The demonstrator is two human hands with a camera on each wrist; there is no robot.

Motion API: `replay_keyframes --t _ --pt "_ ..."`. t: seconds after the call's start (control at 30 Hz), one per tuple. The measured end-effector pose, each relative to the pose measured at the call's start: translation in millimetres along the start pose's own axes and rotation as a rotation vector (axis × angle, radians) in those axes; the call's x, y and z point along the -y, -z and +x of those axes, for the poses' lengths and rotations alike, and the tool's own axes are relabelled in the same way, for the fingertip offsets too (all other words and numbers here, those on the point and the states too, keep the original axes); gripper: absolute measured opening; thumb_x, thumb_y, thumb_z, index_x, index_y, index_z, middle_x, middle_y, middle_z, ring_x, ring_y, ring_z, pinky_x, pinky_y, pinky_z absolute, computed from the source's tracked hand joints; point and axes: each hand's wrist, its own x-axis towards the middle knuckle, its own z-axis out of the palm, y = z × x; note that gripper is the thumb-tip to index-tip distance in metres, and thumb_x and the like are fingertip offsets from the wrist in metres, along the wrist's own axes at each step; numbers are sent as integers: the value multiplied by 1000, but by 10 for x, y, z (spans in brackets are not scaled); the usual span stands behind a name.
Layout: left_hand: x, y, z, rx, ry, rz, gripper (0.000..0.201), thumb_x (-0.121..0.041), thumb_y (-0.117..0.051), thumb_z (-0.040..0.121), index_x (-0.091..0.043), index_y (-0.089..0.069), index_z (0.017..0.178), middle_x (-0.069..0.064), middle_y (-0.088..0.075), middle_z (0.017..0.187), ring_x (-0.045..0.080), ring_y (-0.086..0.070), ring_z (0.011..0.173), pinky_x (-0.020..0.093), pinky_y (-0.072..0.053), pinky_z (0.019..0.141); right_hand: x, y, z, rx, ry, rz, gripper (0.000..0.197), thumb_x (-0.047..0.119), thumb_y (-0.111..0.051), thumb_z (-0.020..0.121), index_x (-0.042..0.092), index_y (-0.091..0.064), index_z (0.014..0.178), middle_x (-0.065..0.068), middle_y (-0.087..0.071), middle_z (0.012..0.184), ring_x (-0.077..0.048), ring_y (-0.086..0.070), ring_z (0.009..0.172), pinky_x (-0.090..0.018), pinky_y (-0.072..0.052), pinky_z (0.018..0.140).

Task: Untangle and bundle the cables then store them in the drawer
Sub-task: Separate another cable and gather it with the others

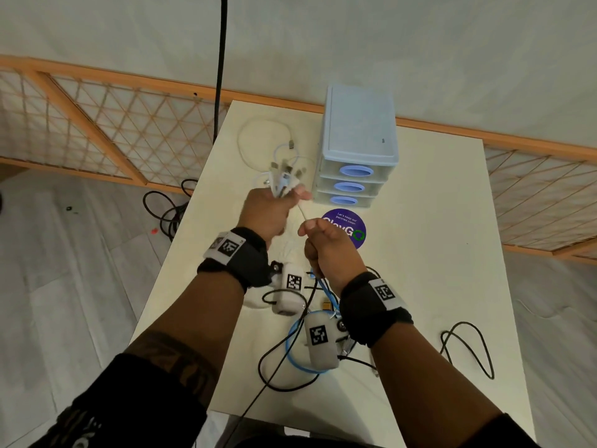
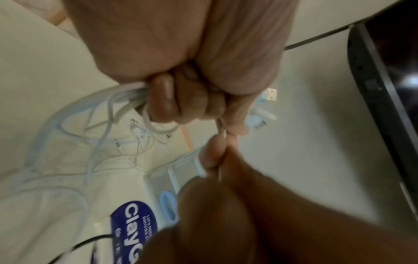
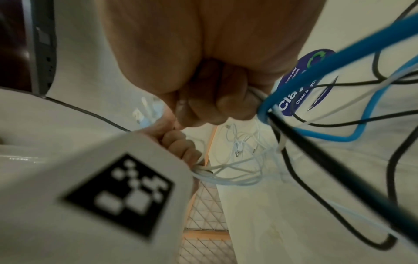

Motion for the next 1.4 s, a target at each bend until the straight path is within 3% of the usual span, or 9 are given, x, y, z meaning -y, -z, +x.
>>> replay_keyframes --t 0.13,0.23,0.37,0.63,0.77,0.87,1.0,1.23,1.4 --pt "-12 96 88 -172 50 -107 24 -44 -68 99 -25 -83 97 0 -26 54 12 -23 43 20 -27 42 15 13 -66 13 17 -14 33 34 -41 106 20 -62 84 5 -41 52 -14 -33 45 -28 -32 47" --pt "26 69 -25 -21 103 -90 31 -43 -70 97 -15 -82 100 -3 -30 52 13 -25 46 22 -24 43 9 16 -56 -31 10 28 32 30 -41 106 21 -63 86 5 -41 52 -14 -33 44 -28 -31 46" --pt "97 20 -138 179 135 24 38 -31 -85 86 -15 -58 64 -2 -29 53 15 -23 47 25 -22 46 0 -1 -41 -67 -23 78 32 31 -40 107 15 -61 88 6 -42 50 -11 -32 41 -27 -30 44" --pt "-91 254 125 -302 137 -183 33 -29 -85 85 -3 -75 101 -11 -37 40 9 -30 33 19 -29 39 -91 49 -180 6 -3 17 33 32 -42 106 14 -62 88 7 -39 51 -14 -31 44 -26 -29 43" --pt "-139 360 61 -45 145 -116 41 -40 -79 90 -4 -79 110 -10 -27 49 12 -22 48 22 -23 41 -171 51 -206 -60 -8 30 30 28 -42 104 16 -63 87 2 -40 53 -11 -33 44 -23 -32 42" --pt "-35 145 -172 180 201 33 42 -44 -86 79 -4 -75 87 -7 -31 51 13 -24 49 25 -22 44 -108 -3 -112 -97 17 39 30 28 -43 105 18 -62 85 -1 -41 52 -12 -33 41 -23 -30 41" --pt "92 -31 -210 121 139 27 29 -21 -87 83 -12 -64 67 -4 -37 49 11 -26 43 22 -23 45 -54 -47 -65 -105 -6 23 31 30 -42 106 16 -62 86 1 -44 50 -10 -35 38 -25 -31 42" --pt "55 36 -22 -225 168 -112 25 -29 -89 80 -9 -75 85 -5 -38 50 10 -31 40 20 -30 40 -42 -37 -104 -53 2 -16 29 24 -41 103 18 -63 86 2 -42 52 -9 -35 39 -24 -31 41" --pt "182 -2 -116 80 220 -45 46 -41 -84 84 1 -74 100 -6 -33 52 13 -26 48 25 -24 44 -69 -6 -72 -102 7 2 29 28 -43 104 14 -64 90 -1 -41 53 -11 -34 41 -24 -30 43"
